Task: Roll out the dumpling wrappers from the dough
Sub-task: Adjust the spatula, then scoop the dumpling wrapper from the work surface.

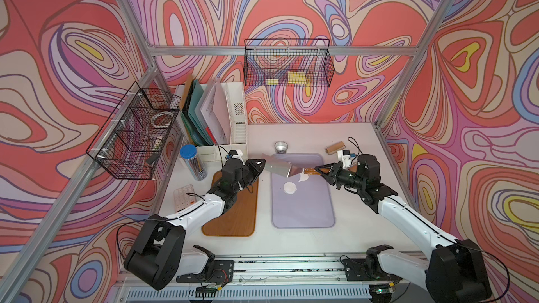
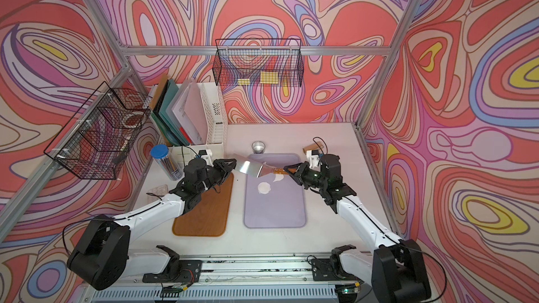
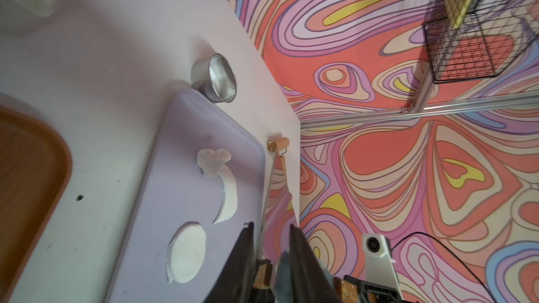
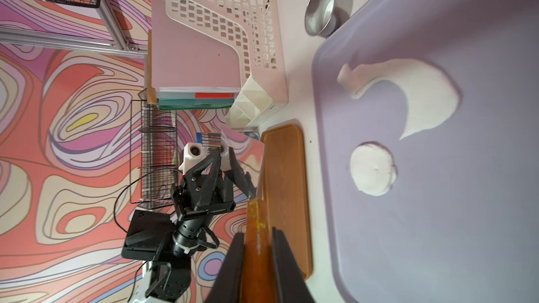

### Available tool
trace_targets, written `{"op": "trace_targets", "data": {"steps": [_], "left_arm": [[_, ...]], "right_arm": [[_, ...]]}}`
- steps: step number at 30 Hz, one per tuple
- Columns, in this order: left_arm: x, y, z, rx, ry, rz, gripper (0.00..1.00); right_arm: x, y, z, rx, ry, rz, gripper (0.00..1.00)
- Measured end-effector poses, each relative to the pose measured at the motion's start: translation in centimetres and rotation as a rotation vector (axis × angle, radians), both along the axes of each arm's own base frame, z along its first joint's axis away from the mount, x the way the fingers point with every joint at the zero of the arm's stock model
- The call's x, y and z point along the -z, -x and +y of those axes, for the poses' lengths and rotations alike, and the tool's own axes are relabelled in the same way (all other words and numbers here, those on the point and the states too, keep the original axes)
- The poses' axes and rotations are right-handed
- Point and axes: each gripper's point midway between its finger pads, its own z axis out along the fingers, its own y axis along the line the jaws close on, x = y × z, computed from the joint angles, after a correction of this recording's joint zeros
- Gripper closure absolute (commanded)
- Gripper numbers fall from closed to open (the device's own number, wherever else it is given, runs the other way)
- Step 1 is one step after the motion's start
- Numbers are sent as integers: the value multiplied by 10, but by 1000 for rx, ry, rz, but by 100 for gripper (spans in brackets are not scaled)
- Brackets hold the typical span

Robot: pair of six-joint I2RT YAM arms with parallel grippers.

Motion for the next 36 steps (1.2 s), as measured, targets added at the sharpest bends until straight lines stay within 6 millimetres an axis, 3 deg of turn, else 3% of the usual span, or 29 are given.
{"op": "trace_targets", "data": {"steps": [5, 13, 17, 25, 36], "left_arm": [[12, 8, 6, 75, -246, 37, 39], [70, 43, -26, 355, -550, 158, 38], [94, 48, -42, 461, -613, 212, 36], [113, 36, -60, 527, -636, 245, 33], [141, 41, -60, 553, -654, 318, 33]], "right_arm": [[0, -2, -67, 70, 226, 33, 100], [22, 39, -101, 61, 484, 132, 100], [32, 41, -105, 49, 520, 156, 100], [54, 24, -98, 1, 469, 186, 100], [64, 19, -90, -57, 427, 194, 100]]}}
